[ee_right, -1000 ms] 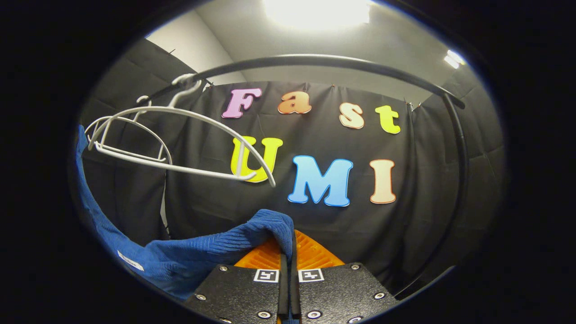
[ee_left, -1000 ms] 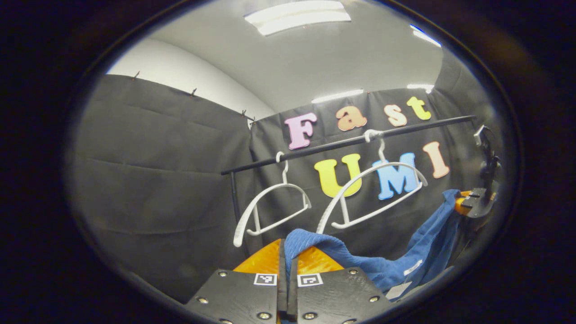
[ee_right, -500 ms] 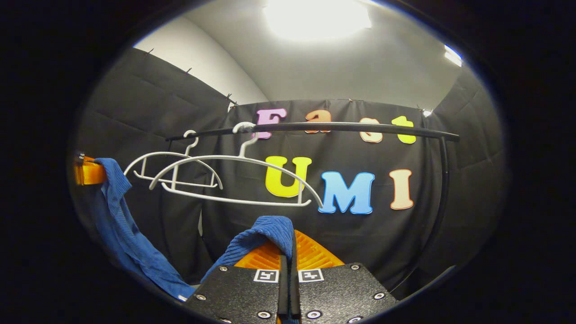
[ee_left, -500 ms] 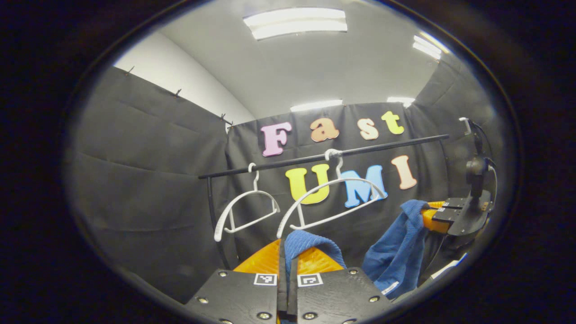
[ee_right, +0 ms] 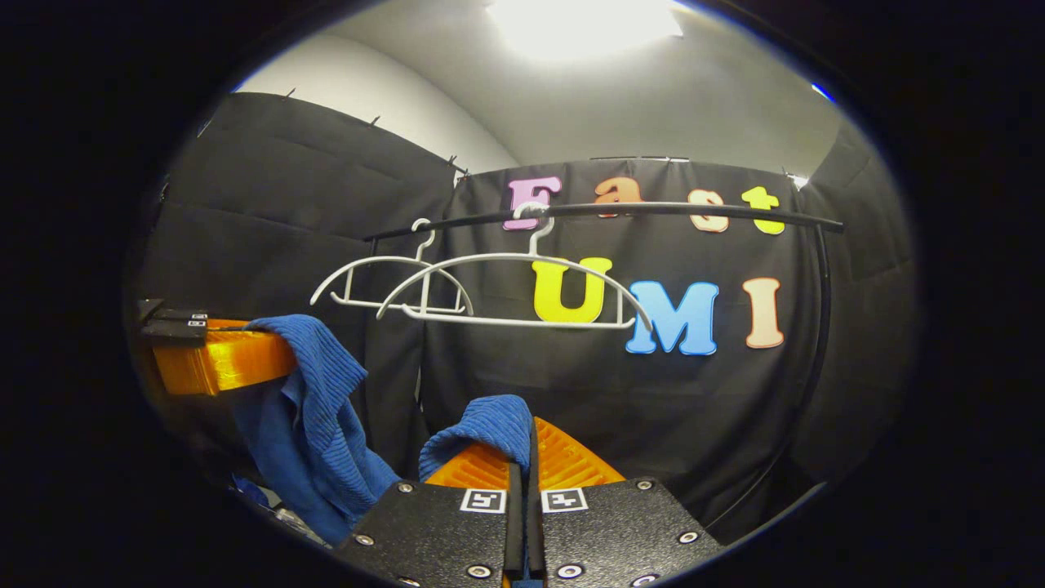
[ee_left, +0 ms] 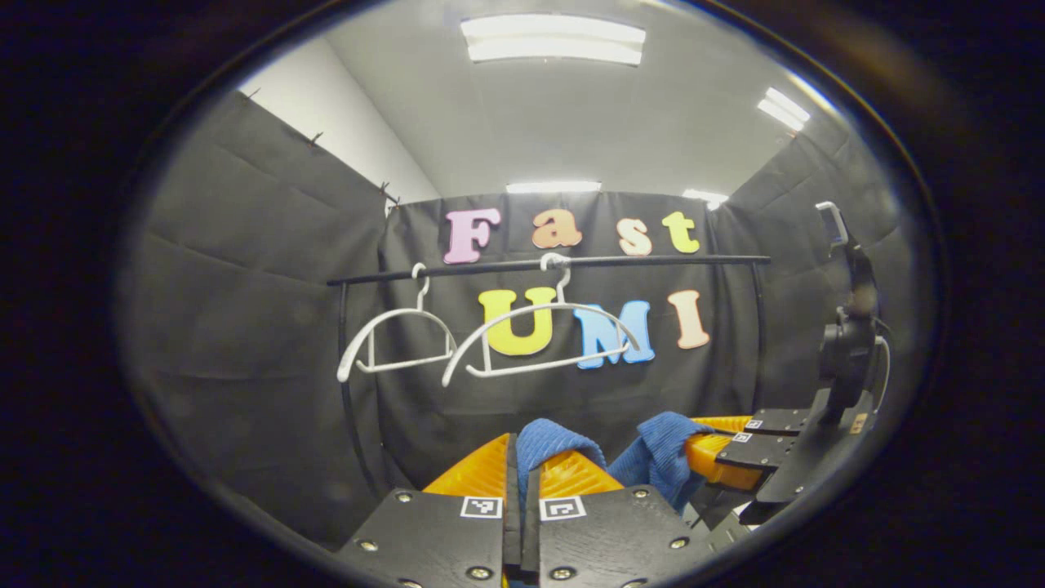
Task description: Grasp the clothes on the hanger with both hands and then place them into the laundry hamper below.
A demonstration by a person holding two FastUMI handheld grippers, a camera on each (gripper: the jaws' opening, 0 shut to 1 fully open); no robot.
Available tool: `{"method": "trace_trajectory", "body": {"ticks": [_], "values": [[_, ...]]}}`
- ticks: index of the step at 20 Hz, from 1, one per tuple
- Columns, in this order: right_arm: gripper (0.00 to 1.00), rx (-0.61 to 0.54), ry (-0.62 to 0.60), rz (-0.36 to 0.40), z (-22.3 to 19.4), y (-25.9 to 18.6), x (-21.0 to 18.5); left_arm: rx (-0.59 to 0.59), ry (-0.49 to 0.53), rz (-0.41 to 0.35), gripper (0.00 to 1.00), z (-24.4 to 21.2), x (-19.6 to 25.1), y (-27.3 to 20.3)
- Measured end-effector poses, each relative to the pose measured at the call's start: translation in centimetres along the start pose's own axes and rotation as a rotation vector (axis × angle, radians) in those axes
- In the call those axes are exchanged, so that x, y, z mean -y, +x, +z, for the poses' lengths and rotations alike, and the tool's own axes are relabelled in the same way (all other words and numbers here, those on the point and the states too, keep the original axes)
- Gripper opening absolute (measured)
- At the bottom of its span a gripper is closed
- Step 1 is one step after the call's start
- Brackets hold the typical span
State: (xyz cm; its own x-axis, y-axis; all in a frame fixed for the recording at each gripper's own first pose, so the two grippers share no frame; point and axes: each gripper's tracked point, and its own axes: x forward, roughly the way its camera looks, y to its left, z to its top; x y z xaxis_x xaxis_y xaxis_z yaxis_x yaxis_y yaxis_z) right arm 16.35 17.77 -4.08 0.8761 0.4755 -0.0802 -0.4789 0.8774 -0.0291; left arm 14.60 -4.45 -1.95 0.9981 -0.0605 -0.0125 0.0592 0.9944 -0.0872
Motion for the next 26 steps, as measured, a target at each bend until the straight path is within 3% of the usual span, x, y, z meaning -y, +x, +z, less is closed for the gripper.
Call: {"method": "trace_trajectory", "body": {"ticks": [14, 26], "values": [[0.02, -0.321, 0.005, -0.013, -17.0, -3.1, -1.7, -0.29, -0.019, -0.01, 0.02, -18.4, 0.2, -3.1], [0.04, -0.541, -0.023, 0.005, -27.5, -5.8, -2.7, -0.602, 0.015, 0.003, 0.01, -32.8, -0.6, -6.8]]}}
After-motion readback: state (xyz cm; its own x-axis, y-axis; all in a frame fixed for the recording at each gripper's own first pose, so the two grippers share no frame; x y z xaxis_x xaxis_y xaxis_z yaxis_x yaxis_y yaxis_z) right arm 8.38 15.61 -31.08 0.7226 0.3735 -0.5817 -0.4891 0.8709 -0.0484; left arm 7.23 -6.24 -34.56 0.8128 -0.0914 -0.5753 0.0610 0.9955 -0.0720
